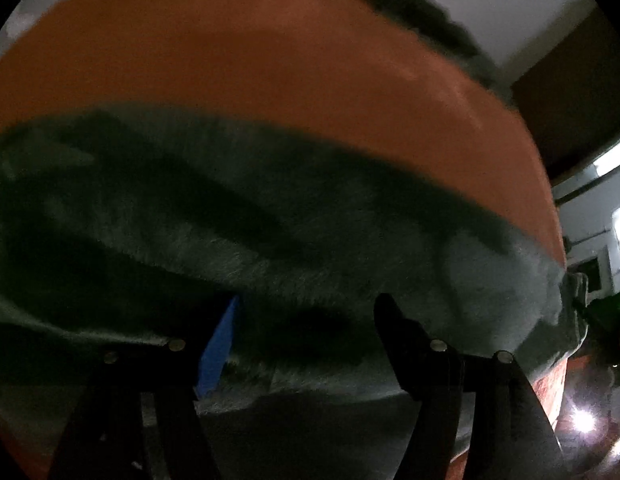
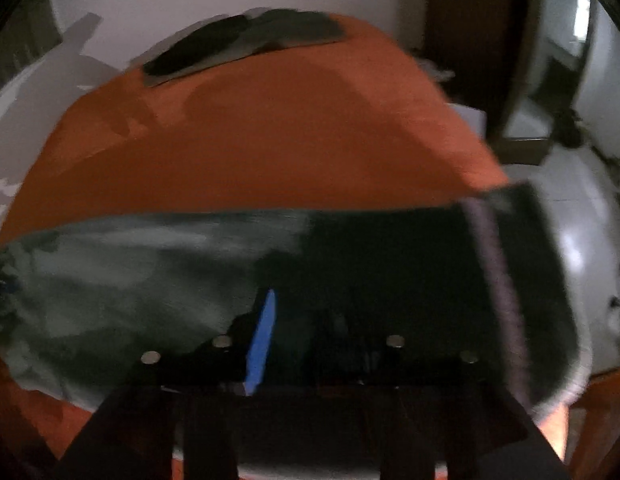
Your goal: Fold clothes
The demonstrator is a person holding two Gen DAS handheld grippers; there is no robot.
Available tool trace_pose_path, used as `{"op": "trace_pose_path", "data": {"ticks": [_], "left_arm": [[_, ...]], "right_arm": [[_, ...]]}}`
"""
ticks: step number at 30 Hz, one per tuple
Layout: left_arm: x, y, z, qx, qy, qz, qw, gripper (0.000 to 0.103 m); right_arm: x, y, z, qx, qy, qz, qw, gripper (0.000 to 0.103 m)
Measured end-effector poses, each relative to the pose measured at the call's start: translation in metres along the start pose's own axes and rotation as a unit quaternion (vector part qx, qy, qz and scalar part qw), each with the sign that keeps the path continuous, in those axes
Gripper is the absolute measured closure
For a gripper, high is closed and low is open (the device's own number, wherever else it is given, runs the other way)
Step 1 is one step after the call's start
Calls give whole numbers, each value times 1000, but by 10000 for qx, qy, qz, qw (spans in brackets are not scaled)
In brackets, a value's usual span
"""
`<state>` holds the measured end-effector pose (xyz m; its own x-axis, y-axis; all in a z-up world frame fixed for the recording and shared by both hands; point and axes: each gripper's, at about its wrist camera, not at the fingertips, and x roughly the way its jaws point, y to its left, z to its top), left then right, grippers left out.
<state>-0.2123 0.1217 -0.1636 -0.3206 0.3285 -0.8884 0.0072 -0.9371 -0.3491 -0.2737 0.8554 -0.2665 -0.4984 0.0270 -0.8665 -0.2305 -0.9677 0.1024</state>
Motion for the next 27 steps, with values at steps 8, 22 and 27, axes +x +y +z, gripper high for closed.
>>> {"op": "trace_pose_path", "data": {"ticks": [8,22,27], "left_arm": [[21,-37,-7,1026,-148,752,9918,24],[40,-60,6,1203,-431,1301,9832,19],[40,-56,2,1235,-470,1383,9815,19]], "right_arm": [[34,-9,-7,156,385,-11,9991,67],[20,-12,-23,45,294,-82,9995,43],[25,-12,-22,126,258,65,9996,30]]}}
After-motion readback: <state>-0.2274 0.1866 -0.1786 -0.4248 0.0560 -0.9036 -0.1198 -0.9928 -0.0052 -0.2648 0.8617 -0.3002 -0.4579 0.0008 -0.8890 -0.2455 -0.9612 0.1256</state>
